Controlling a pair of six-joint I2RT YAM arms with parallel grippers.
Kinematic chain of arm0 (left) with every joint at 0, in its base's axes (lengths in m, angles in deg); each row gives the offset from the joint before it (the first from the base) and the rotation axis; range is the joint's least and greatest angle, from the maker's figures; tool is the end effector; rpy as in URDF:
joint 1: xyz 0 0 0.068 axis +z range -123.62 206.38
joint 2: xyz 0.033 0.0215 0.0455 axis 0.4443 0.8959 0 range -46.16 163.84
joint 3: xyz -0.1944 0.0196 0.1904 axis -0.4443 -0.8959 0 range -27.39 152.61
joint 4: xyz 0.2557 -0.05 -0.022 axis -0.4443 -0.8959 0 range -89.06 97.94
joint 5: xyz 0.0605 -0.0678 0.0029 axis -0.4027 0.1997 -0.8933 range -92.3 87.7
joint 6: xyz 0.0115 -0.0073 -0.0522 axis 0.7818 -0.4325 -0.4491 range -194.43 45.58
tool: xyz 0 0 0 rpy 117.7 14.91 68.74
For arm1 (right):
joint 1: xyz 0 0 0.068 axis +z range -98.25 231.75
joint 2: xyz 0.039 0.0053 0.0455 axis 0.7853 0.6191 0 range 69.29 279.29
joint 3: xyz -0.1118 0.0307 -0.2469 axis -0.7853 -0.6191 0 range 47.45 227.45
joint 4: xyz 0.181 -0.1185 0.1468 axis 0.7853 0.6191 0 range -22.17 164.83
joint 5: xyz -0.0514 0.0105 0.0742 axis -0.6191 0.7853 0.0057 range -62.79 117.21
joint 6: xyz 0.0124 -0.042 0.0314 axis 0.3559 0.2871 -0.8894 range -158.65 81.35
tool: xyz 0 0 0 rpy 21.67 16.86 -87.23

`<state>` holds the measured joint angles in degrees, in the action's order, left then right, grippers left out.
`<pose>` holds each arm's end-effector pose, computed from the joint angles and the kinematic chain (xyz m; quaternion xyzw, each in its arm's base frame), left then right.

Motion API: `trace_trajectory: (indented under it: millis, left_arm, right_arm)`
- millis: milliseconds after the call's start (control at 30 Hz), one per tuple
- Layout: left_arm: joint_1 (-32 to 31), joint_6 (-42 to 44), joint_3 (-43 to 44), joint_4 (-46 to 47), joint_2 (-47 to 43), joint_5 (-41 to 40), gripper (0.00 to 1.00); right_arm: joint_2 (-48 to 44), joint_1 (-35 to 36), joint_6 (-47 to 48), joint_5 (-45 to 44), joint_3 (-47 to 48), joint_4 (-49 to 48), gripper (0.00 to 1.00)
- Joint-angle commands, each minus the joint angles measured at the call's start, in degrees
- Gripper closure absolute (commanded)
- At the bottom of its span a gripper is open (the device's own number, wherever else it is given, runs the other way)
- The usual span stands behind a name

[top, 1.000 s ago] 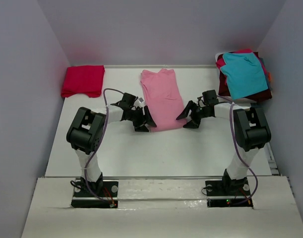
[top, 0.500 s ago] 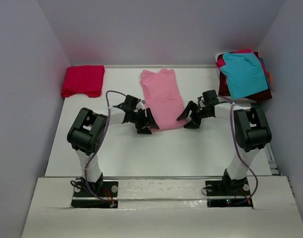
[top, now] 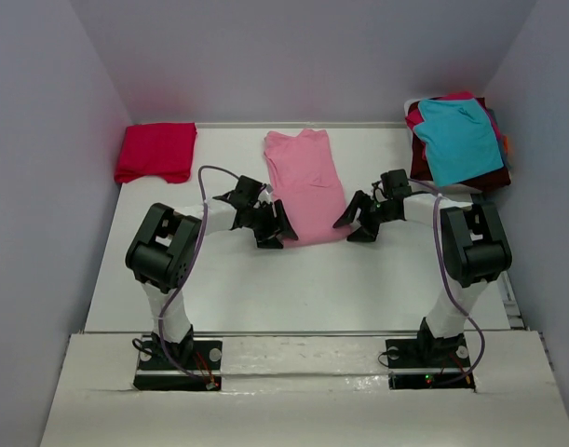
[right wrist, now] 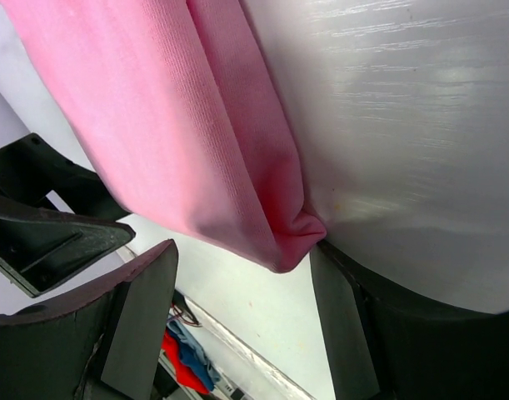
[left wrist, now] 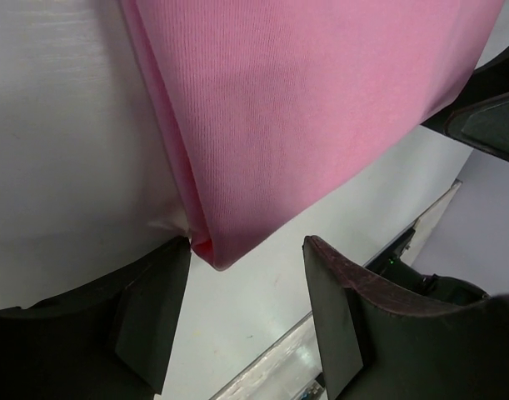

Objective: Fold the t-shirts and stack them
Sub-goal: Fold the tshirt

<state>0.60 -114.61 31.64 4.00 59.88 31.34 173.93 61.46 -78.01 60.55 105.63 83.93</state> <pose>0.3239 -0.1782 0.1484 -0.0172 0.9072 -0.4030 0.1199 0.3384 0.0778 0.1406 0.1723 0.9171 0.3479 0.0910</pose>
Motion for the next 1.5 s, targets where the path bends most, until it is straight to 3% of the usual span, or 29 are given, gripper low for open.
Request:
trace_trajectory:
  millis: [0, 233, 667, 800, 967, 1000, 1067, 1133, 1467]
  left_arm:
    - [0.20, 2.04, 1.18, -2.56, 0.48, -5.79, 0.31]
    - [0.20, 1.87, 2.41, -2.82, 1.36, -6.84, 0.36]
    - [0.20, 1.51, 4.26, -1.68, 4.17, -5.17, 0.55]
    - [0.20, 1.60, 4.43, -1.86, 4.18, -5.08, 0.65]
    - [0.20, 2.30, 4.78, -2.91, 3.83, -5.70, 0.75]
    - [0.20, 2.65, 4.96, -3.00, 3.65, -5.79, 0.79]
    - [0.20, 3.44, 5.40, -3.87, 3.39, -6.23, 0.83]
    - [0.20, 4.15, 5.84, -4.93, 3.21, -6.93, 0.94]
    - [-0.93, 7.31, 1.81, -10.55, -2.41, -7.99, 0.94]
  right_arm:
    - [1.88, -0.05, 4.02, -9.61, -0.17, 4.12, 0.29]
    - [2.76, -0.05, 4.90, -11.37, 1.06, 4.91, 0.35]
    - [5.75, 1.01, 5.69, -9.61, 2.38, 2.98, 0.42]
    - [6.72, 1.01, 5.78, -8.56, 2.56, 2.54, 0.53]
    - [7.24, 1.53, 6.39, -7.59, 3.00, 2.45, 0.82]
    - [7.33, 2.06, 6.57, -7.33, 3.26, 2.53, 0.93]
    - [7.16, 2.58, 7.27, -6.98, 3.44, 2.97, 0.93]
    - [6.98, 2.59, 7.71, -6.63, 3.79, 3.41, 0.93]
    - [1.10, 5.58, 12.01, -3.02, 2.48, 10.61, 0.93]
